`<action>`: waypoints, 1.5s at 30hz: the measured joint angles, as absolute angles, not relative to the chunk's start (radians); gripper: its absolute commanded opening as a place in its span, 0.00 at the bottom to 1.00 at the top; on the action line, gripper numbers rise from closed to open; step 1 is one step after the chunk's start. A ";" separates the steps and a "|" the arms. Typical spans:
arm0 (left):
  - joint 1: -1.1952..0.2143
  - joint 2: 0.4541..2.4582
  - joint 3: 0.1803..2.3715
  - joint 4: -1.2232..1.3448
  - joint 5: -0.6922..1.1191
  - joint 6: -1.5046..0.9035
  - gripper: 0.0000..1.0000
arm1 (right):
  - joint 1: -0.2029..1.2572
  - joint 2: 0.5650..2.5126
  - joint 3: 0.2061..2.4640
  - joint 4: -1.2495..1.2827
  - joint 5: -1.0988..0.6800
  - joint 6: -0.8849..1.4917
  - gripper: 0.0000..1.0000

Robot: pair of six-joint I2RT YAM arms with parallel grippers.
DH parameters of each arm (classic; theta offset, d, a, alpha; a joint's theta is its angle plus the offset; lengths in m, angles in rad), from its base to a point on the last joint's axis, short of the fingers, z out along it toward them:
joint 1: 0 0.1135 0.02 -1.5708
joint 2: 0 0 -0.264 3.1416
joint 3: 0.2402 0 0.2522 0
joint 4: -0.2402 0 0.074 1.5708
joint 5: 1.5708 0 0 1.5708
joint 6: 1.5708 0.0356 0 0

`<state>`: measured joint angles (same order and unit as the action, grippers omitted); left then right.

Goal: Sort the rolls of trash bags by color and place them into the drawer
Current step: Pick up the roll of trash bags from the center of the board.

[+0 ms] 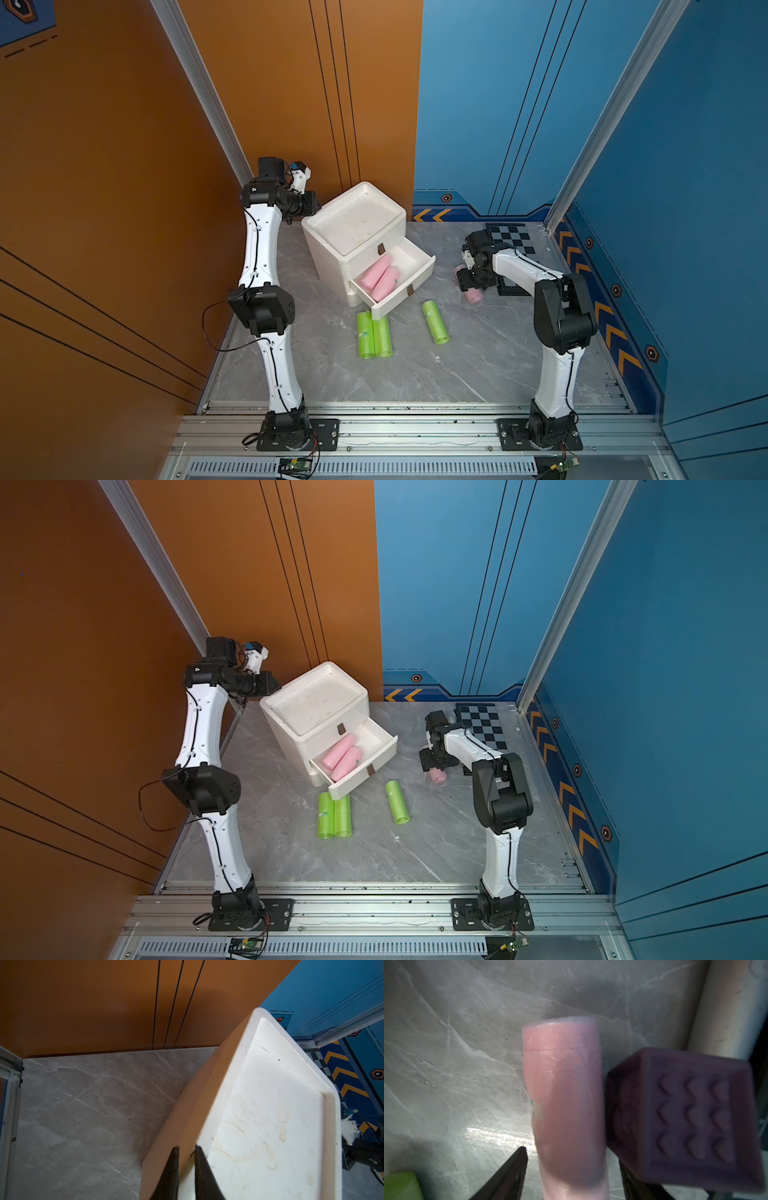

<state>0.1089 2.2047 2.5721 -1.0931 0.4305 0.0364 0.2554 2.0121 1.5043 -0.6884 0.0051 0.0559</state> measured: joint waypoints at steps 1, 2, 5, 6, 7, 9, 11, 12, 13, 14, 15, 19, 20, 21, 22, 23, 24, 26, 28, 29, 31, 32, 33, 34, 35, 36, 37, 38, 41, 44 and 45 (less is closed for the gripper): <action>0.109 2.205 2.572 -1.093 0.431 0.036 0.16 | 0.252 2.012 1.504 -0.689 0.005 0.056 0.72; 0.109 2.205 2.570 -1.092 0.431 0.036 0.16 | 0.249 2.012 1.504 -0.689 0.005 0.056 0.72; 0.108 2.203 2.568 -1.090 0.430 0.036 0.16 | 0.238 2.012 1.517 -0.689 0.005 0.056 0.72; 0.108 2.203 2.568 -1.089 0.430 0.036 0.16 | 0.235 2.012 1.524 -0.689 0.005 0.057 0.72; 0.108 2.203 2.568 -1.089 0.430 0.036 0.16 | 0.231 2.012 1.531 -0.689 0.004 0.057 0.72; 0.108 2.203 2.568 -1.089 0.430 0.036 0.16 | 0.225 2.012 1.541 -0.689 0.004 0.059 0.72; 0.108 2.202 2.566 -1.089 0.430 0.036 0.16 | 0.222 2.012 1.544 -0.688 0.001 0.060 0.72; 0.108 2.201 2.565 -1.088 0.430 0.036 0.16 | 0.222 2.012 1.544 -0.689 0.001 0.060 0.71; 0.108 2.201 2.565 -1.088 0.430 0.036 0.16 | 0.222 2.012 1.544 -0.688 0.001 0.060 0.71; 0.108 2.201 2.565 -1.088 0.430 0.036 0.16 | 0.223 2.012 1.544 -0.689 0.001 0.060 0.71; 0.108 2.201 2.565 -1.087 0.430 0.036 0.16 | 0.223 2.012 1.544 -0.689 0.001 0.063 0.71; 0.108 2.200 2.563 -1.087 0.430 0.037 0.16 | 0.229 2.012 1.539 -0.688 0.001 0.072 0.70; 0.108 2.199 2.560 -1.085 0.430 0.036 0.16 | 0.231 2.012 1.537 -0.688 0.001 0.075 0.70; 0.108 2.197 2.558 -1.084 0.430 0.036 0.16 | 0.236 2.012 1.535 -0.688 0.001 0.077 0.69; 0.108 2.197 2.558 -1.083 0.429 0.036 0.16 | 0.238 2.013 1.534 -0.689 0.001 0.078 0.68; 0.107 2.197 2.557 -1.083 0.429 0.036 0.16 | 0.243 2.014 1.534 -0.688 0.001 0.082 0.67; 0.107 2.196 2.556 -1.082 0.428 0.036 0.16 | 0.247 2.016 1.534 -0.688 0.001 0.084 0.66; 0.106 2.194 2.553 -1.080 0.426 0.036 0.16 | 0.252 2.023 1.533 -0.688 0.001 0.090 0.65; 0.105 2.194 2.553 -1.080 0.423 0.037 0.16 | 0.255 2.030 1.528 -0.688 0.001 0.094 0.63; 0.105 2.194 2.553 -1.080 0.423 0.037 0.16 | 0.257 2.035 1.524 -0.688 0.001 0.097 0.63; 0.105 2.194 2.553 -1.080 0.423 0.037 0.16 | 0.258 2.045 1.516 -0.688 0.001 0.102 0.63; 0.105 2.194 2.553 -1.080 0.423 0.036 0.16 | 0.260 2.049 1.510 -0.688 0.001 0.104 0.63; 0.105 2.194 2.553 -1.080 0.422 0.037 0.16 | 0.260 2.051 1.505 -0.688 0.001 0.105 0.62; 0.105 2.194 2.553 -1.080 0.423 0.037 0.16 | 0.260 2.053 1.499 -0.687 0.001 0.107 0.62; 0.105 2.194 2.553 -1.080 0.423 0.037 0.16 | 0.261 2.056 1.495 -0.687 0.001 0.109 0.62; 0.105 2.194 2.553 -1.080 0.423 0.037 0.16 | 0.261 2.059 1.494 -0.686 0.001 0.110 0.61; 0.105 2.194 2.553 -1.080 0.423 0.037 0.16 | 0.262 2.065 1.492 -0.679 0.001 0.112 0.59; 0.105 2.194 2.553 -1.080 0.422 0.037 0.16 | 0.263 2.072 1.491 -0.673 0.001 0.114 0.58; 0.105 2.194 2.553 -1.079 0.423 0.037 0.16 | 0.268 2.074 1.490 -0.656 -0.002 0.130 0.50; 0.105 2.194 2.553 -1.079 0.422 0.037 0.16 | 0.275 2.075 1.490 -0.646 0.001 0.141 0.42; 0.105 2.194 2.553 -1.079 0.422 0.037 0.16 | 0.277 2.075 1.490 -0.643 0.002 0.144 0.40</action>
